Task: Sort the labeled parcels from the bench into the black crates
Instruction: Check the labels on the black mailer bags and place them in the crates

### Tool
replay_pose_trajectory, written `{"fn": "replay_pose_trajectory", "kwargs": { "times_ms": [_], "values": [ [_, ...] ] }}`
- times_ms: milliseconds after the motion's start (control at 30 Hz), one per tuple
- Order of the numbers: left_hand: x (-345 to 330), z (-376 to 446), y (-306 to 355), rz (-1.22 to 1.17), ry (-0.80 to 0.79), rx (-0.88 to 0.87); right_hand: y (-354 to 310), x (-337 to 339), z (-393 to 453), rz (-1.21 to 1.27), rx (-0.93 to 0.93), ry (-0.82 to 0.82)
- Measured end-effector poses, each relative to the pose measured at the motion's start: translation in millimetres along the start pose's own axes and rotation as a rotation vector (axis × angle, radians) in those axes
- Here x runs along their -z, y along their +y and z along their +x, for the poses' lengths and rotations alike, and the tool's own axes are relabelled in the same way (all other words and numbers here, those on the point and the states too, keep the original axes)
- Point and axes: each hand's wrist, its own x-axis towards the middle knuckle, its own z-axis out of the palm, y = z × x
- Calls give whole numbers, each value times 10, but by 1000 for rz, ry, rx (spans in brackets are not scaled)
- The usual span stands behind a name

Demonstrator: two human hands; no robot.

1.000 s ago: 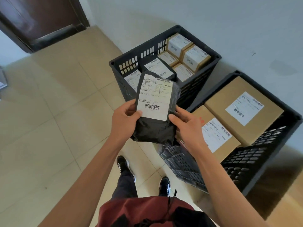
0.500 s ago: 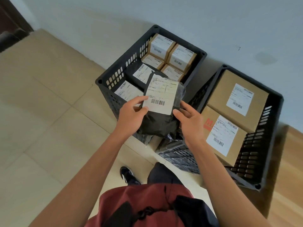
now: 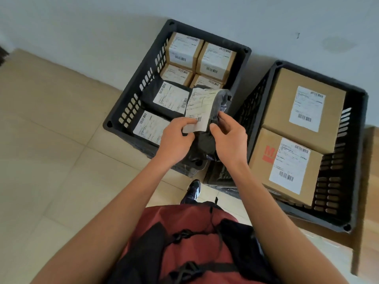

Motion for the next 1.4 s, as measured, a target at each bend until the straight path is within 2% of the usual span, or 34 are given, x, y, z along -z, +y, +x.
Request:
{"fn": "replay_pose_trajectory", "kwargs": {
  "times_ms": [267,533,800,1000,1400],
  "values": [
    [83,353,-59,25,-95,-108,-54,-170,184,-89,-74,-5],
    [13,743,-346,-168,-427,121,-12,-459,311,-272,-252,-71],
    [-6,1047,-635,-109,-686,121,159,-795,499,-377,-464,-125],
    [-67,1211,-678,-38,-771,98,197,-840,720,-426,-583,-184],
    [-205,1363,-741,13,-860,151,226,-825,912,-501,-656,-246]
  ]
}}
